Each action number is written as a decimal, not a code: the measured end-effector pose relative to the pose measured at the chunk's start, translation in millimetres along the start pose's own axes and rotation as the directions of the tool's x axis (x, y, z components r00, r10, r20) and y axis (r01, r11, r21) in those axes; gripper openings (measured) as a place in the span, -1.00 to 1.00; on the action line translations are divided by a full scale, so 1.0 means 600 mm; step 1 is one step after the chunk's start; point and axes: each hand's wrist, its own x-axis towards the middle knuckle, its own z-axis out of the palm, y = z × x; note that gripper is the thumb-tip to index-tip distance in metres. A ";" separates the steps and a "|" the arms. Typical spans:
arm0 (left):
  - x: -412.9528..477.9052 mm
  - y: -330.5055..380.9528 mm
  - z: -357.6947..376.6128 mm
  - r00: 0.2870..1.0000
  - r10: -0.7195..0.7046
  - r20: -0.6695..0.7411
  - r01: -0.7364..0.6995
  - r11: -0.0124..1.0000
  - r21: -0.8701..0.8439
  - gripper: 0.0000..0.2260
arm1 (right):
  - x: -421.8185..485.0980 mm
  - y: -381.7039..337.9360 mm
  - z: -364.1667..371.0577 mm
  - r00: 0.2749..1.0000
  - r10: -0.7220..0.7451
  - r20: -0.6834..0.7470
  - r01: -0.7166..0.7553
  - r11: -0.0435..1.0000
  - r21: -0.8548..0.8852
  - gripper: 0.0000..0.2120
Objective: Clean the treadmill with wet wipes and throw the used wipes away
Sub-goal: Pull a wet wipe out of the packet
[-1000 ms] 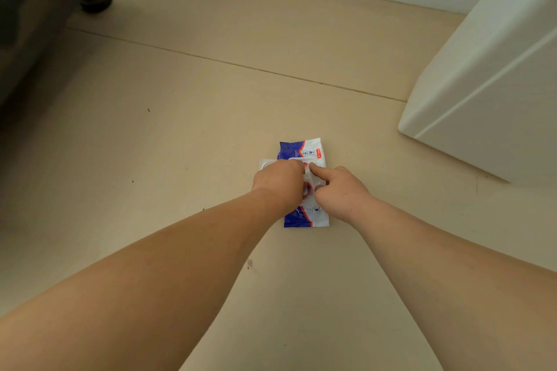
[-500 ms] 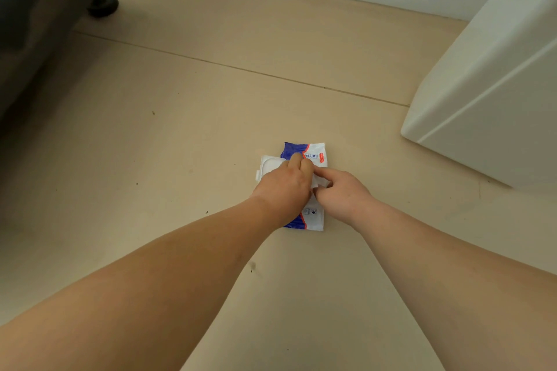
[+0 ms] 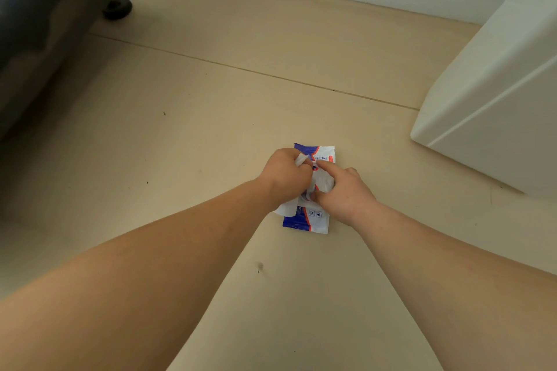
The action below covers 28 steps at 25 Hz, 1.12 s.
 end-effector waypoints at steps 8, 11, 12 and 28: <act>0.004 0.005 -0.029 0.994 -0.101 -0.033 0.103 0.993 0.056 -0.76 | -0.007 -0.006 0.001 1.000 -0.003 -0.002 0.003 0.999 -0.045 -0.36; 0.003 -0.008 -0.015 0.986 -0.164 0.009 0.160 0.973 0.164 -0.64 | -0.010 -0.007 -0.004 0.998 -0.041 -0.052 0.038 0.998 -0.056 -0.41; 0.003 -0.008 -0.014 0.982 -0.186 0.021 0.182 0.974 0.137 -0.66 | -0.012 -0.007 -0.004 0.996 -0.058 -0.065 0.053 0.996 -0.074 -0.44; -0.057 0.131 -0.170 0.974 0.005 0.225 0.083 0.922 -0.378 -0.89 | -0.009 -0.162 -0.058 0.943 0.274 -0.190 -0.077 0.734 0.675 -0.61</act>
